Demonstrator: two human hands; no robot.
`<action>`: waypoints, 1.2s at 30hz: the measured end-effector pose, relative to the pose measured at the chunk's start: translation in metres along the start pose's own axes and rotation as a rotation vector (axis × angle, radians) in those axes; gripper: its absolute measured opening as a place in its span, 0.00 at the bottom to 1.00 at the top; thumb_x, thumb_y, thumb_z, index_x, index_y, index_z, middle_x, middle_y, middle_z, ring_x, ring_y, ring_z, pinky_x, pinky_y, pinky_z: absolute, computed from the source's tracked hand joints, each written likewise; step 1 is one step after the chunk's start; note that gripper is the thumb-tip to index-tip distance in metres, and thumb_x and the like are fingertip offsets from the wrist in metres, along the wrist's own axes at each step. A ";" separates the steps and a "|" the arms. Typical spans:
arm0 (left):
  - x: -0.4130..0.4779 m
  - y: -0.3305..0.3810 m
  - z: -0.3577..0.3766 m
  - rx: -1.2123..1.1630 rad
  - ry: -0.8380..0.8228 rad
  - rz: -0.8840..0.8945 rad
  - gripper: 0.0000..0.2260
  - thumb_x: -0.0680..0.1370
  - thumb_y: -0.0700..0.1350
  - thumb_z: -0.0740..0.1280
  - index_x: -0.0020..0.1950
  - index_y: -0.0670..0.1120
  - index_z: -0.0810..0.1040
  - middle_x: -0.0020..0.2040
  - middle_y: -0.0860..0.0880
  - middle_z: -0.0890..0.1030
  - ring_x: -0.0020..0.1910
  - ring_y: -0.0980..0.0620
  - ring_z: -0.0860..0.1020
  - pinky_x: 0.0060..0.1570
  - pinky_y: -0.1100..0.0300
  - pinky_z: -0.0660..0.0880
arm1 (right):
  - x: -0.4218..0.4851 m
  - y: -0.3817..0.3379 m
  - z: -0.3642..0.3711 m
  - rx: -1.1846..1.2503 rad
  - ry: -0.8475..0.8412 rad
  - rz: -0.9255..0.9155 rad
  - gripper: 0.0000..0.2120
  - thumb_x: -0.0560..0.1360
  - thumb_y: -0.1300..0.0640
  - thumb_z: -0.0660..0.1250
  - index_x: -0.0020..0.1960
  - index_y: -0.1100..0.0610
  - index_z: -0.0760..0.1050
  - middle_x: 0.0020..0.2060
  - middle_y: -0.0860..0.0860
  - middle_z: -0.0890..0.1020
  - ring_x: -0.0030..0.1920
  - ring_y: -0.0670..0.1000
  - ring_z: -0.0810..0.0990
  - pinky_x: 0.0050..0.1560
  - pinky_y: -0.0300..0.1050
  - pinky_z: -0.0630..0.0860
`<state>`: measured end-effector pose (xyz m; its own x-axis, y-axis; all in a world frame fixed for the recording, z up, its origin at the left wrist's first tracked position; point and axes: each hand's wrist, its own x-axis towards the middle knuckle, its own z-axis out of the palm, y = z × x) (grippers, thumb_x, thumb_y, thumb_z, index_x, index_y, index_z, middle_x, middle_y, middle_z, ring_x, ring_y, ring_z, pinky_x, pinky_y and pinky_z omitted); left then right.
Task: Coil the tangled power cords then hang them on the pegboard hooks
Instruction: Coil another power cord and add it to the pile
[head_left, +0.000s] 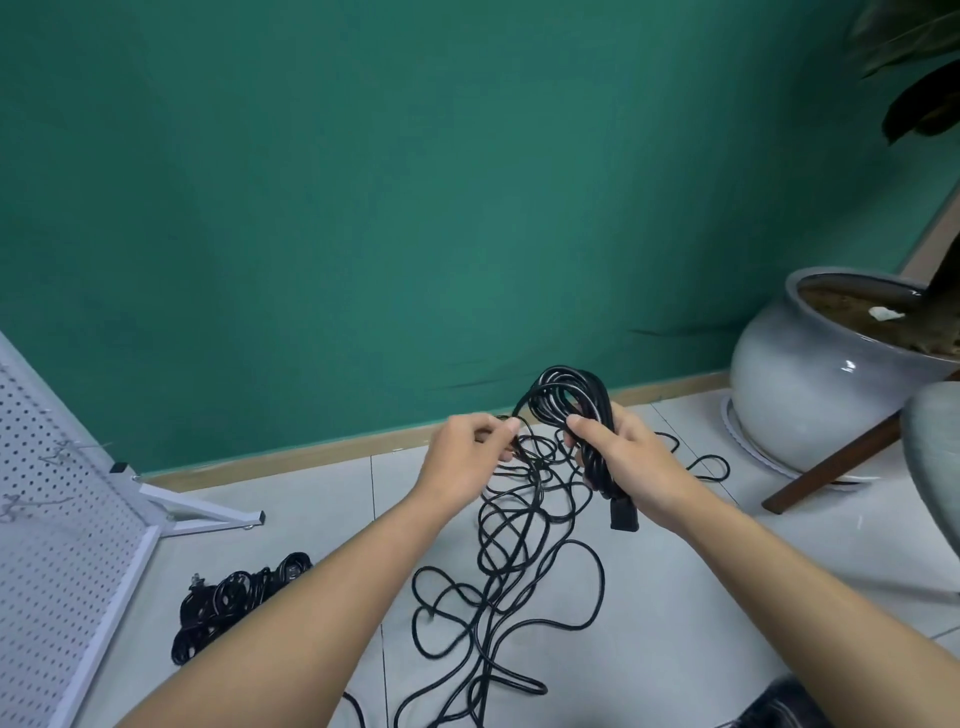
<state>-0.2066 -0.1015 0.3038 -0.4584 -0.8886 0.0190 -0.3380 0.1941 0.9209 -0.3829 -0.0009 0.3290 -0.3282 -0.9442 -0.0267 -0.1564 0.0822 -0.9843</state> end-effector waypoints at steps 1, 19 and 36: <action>0.001 0.002 -0.003 -0.055 0.020 -0.007 0.10 0.82 0.50 0.70 0.46 0.46 0.85 0.40 0.48 0.87 0.41 0.54 0.86 0.48 0.56 0.82 | 0.000 0.002 0.000 -0.035 -0.002 -0.010 0.08 0.84 0.54 0.65 0.47 0.56 0.75 0.30 0.43 0.78 0.29 0.44 0.73 0.35 0.41 0.69; -0.002 0.029 0.005 -0.452 0.063 -0.201 0.12 0.83 0.44 0.68 0.51 0.33 0.80 0.43 0.37 0.86 0.41 0.46 0.88 0.45 0.58 0.84 | 0.000 0.011 0.017 0.018 -0.066 0.017 0.06 0.81 0.59 0.70 0.57 0.57 0.80 0.45 0.51 0.87 0.40 0.44 0.83 0.48 0.45 0.77; -0.013 0.015 0.013 -0.135 -0.326 -0.265 0.18 0.83 0.58 0.64 0.55 0.43 0.78 0.45 0.47 0.86 0.44 0.49 0.87 0.46 0.55 0.81 | 0.002 0.008 0.014 -0.061 0.048 0.080 0.03 0.78 0.62 0.71 0.50 0.57 0.79 0.33 0.44 0.81 0.33 0.46 0.76 0.36 0.39 0.72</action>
<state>-0.2164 -0.0812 0.3121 -0.6130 -0.7185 -0.3286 -0.3784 -0.0981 0.9204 -0.3724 -0.0069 0.3185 -0.3858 -0.9177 -0.0947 -0.1836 0.1770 -0.9669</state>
